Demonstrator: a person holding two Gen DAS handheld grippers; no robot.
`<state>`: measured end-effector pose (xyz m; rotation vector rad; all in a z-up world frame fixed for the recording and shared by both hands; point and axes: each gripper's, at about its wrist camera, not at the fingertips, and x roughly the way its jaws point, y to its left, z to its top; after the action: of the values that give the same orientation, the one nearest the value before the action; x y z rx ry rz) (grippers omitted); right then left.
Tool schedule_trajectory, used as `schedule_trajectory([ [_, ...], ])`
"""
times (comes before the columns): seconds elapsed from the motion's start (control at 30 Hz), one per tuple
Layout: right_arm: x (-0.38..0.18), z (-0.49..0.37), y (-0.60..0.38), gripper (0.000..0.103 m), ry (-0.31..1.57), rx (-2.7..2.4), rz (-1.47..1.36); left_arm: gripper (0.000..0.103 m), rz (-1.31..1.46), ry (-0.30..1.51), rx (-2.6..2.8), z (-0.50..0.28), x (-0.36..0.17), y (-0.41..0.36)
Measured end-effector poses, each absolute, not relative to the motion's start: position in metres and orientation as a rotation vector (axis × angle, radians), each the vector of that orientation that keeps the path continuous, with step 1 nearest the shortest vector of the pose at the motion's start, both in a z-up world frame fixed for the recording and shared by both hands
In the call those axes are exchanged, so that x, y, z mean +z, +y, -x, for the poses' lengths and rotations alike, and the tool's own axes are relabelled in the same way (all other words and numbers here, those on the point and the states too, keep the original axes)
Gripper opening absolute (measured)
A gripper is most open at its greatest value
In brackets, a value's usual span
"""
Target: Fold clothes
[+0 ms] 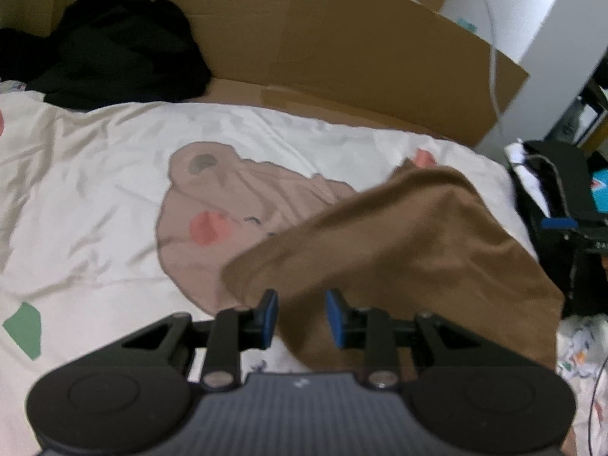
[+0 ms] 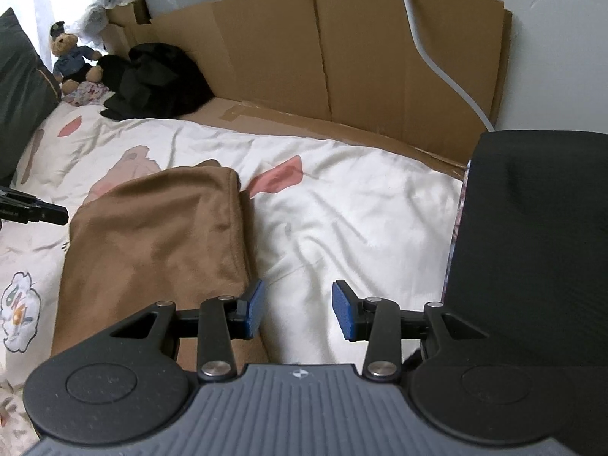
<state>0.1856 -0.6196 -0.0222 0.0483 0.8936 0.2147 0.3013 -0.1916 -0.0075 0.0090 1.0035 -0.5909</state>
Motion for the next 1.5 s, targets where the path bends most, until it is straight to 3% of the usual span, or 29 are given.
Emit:
schedule_trajectory([
  [0.77,-0.024,-0.101,-0.602,0.043,0.891,0.266,-0.025,0.034,0.023,1.095,-0.968,-0.181,-0.027,-0.262],
  [0.9,-0.031,-0.094,-0.595,0.043,0.908,0.294,-0.017,0.026,0.034,1.095,-1.04,-0.164,-0.031,-0.277],
  [1.5,-0.055,-0.092,-0.583,0.043,0.996,0.283,0.034,0.023,-0.014,1.15,-1.062,-0.148,-0.061,-0.298],
])
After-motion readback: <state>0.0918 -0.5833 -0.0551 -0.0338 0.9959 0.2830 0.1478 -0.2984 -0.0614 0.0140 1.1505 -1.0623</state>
